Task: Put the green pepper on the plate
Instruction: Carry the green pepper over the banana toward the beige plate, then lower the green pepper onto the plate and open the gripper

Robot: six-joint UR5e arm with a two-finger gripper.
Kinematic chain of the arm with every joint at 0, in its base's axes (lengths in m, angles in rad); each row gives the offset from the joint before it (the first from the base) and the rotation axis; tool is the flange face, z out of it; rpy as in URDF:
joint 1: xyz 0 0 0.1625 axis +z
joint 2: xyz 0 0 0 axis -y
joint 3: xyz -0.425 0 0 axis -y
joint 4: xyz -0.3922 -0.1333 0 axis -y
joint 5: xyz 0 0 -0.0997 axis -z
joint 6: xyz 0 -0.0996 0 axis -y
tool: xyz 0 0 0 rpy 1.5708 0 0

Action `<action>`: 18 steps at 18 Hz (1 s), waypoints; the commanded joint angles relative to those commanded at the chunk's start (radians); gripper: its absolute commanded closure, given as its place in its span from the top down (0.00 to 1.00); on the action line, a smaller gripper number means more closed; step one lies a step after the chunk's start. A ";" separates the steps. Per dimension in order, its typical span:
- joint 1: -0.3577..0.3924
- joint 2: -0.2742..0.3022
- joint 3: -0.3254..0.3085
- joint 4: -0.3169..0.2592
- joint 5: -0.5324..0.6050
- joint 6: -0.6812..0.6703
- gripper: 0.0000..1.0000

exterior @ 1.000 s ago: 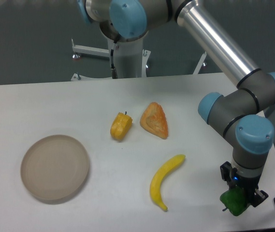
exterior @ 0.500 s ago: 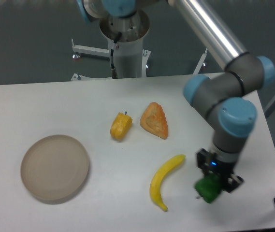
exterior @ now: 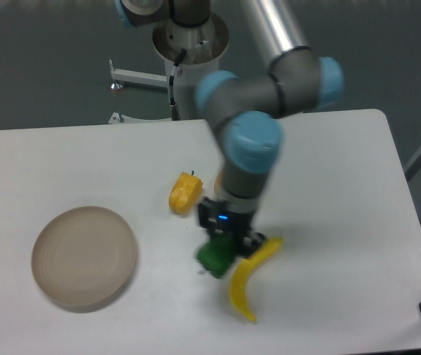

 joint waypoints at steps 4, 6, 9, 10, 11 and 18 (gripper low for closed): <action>-0.080 0.020 -0.100 0.135 0.003 -0.173 0.28; -0.115 0.021 -0.140 0.179 0.005 -0.250 0.28; -0.152 0.014 -0.154 0.192 0.005 -0.336 0.28; -0.163 0.009 -0.154 0.199 0.005 -0.362 0.28; -0.177 0.002 -0.155 0.215 0.005 -0.381 0.28; -0.224 -0.072 -0.157 0.285 0.014 -0.425 0.28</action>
